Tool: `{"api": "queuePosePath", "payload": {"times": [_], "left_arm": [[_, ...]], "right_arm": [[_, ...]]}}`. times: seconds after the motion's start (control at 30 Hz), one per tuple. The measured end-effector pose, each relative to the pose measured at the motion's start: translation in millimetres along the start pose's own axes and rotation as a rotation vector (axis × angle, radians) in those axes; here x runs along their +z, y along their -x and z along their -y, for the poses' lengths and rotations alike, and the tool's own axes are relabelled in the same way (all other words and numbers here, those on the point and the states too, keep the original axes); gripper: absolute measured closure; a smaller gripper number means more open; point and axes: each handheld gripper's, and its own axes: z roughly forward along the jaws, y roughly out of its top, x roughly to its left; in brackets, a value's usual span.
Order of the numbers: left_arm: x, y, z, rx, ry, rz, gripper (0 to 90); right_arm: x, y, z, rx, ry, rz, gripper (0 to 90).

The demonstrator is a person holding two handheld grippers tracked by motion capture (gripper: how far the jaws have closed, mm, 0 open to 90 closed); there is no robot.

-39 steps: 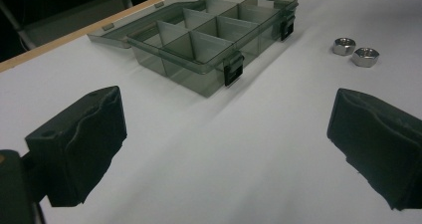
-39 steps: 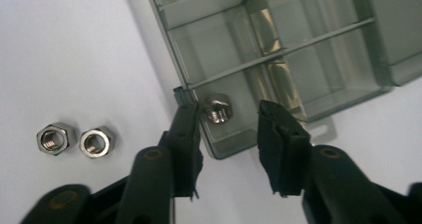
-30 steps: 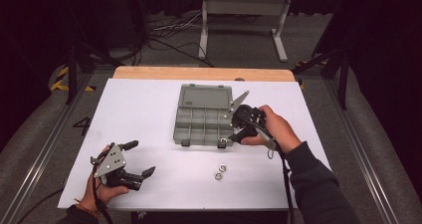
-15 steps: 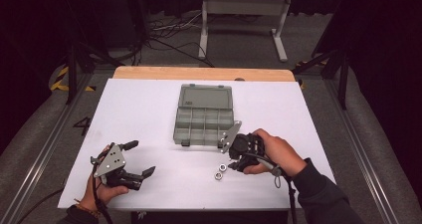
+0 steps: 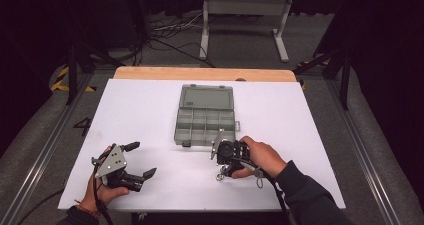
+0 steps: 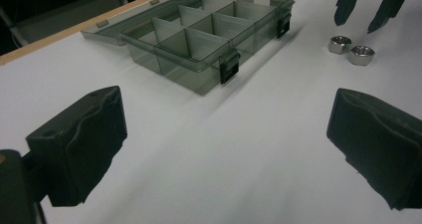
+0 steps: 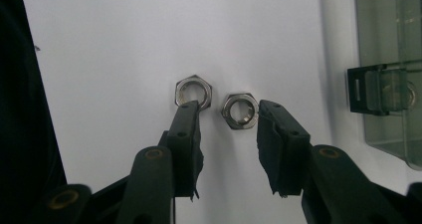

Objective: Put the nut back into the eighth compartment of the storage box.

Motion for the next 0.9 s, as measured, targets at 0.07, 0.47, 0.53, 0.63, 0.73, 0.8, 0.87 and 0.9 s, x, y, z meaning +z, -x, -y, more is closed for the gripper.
{"api": "queuePosePath", "payload": {"times": [0.07, 0.47, 0.53, 0.63, 0.73, 0.8, 0.87, 0.9], "left_arm": [[-0.1, 0.1, -0.1, 0.0, -0.001, -0.001, 2.8], [1.1, -0.1, 0.2, 0.002, -0.005, 0.003, 2.9], [1.2, 0.0, 0.2, 0.002, -0.005, 0.003, 2.9], [1.8, 0.1, 0.3, -0.001, -0.007, 0.004, 2.9], [2.1, 0.2, 0.3, 0.002, -0.011, 0.006, 2.9], [2.1, -0.1, 0.4, -0.001, -0.01, 0.006, 2.9], [1.9, -0.1, 0.4, 0.0, -0.011, 0.005, 2.9], [1.8, 0.4, 0.1, 0.001, -0.011, 0.001, 2.9]], "right_arm": [[1.3, 0.5, -1.0, -0.002, 0.0, -0.006, 61.4], [19.1, 9.4, -4.6, 0.024, -0.058, -0.008, 66.8], [21.7, 10.0, -4.3, 0.028, -0.056, -0.008, 67.3], [23.5, 11.1, -3.7, 0.032, -0.054, -0.011, 67.7], [26.0, 11.9, -3.7, 0.036, -0.062, -0.014, 68.0], [26.0, 12.0, -3.5, 0.036, -0.06, -0.015, 68.1], [25.7, 12.0, -3.3, 0.033, -0.061, -0.015, 68.1], [25.9, 11.9, -2.9, 0.035, -0.054, -0.017, 68.1]]}}
